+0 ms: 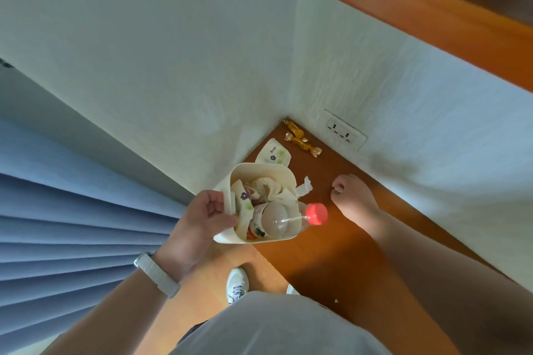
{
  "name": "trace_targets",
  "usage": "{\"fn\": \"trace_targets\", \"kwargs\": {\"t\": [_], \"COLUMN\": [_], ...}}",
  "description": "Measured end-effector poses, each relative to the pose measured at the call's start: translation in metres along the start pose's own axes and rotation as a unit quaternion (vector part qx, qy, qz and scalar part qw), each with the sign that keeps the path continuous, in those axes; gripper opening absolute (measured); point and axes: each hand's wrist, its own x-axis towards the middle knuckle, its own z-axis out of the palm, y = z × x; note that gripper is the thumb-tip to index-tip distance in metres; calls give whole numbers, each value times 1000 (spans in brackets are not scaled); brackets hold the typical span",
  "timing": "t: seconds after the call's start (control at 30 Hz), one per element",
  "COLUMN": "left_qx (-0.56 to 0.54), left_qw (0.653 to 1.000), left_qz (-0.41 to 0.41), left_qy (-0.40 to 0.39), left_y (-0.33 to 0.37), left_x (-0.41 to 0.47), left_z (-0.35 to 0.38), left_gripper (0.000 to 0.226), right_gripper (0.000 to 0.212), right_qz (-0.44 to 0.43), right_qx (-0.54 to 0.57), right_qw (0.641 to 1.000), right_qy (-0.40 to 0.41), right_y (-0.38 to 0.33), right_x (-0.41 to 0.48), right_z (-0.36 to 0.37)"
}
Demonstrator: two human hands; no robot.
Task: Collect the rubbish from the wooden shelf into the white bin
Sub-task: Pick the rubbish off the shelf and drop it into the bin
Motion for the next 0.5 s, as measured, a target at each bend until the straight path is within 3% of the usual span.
{"fn": "trace_targets", "kwargs": {"t": [0.13, 0.27, 0.4, 0.5], "left_qx": [1, -7, -20, -29], "left_qw": [999, 999, 998, 996], "left_qz": [-8, 5, 40, 51], "left_qy": [-31, -45, -50, -64], "left_y": [-1, 2, 8, 8], "left_x": [-3, -9, -16, -16], "left_z": [-4, -6, -8, -11], "left_gripper": [26, 30, 48, 52], "right_gripper": [6, 8, 10, 10], "right_qz": [-89, -160, -266, -295], "right_qx": [92, 209, 184, 142], "right_qw": [990, 963, 946, 945], "right_qy": [58, 56, 30, 6], "right_y": [-45, -102, -148, -167], "right_x": [-25, -54, -74, -75], "right_z": [-27, -70, -92, -94]}}
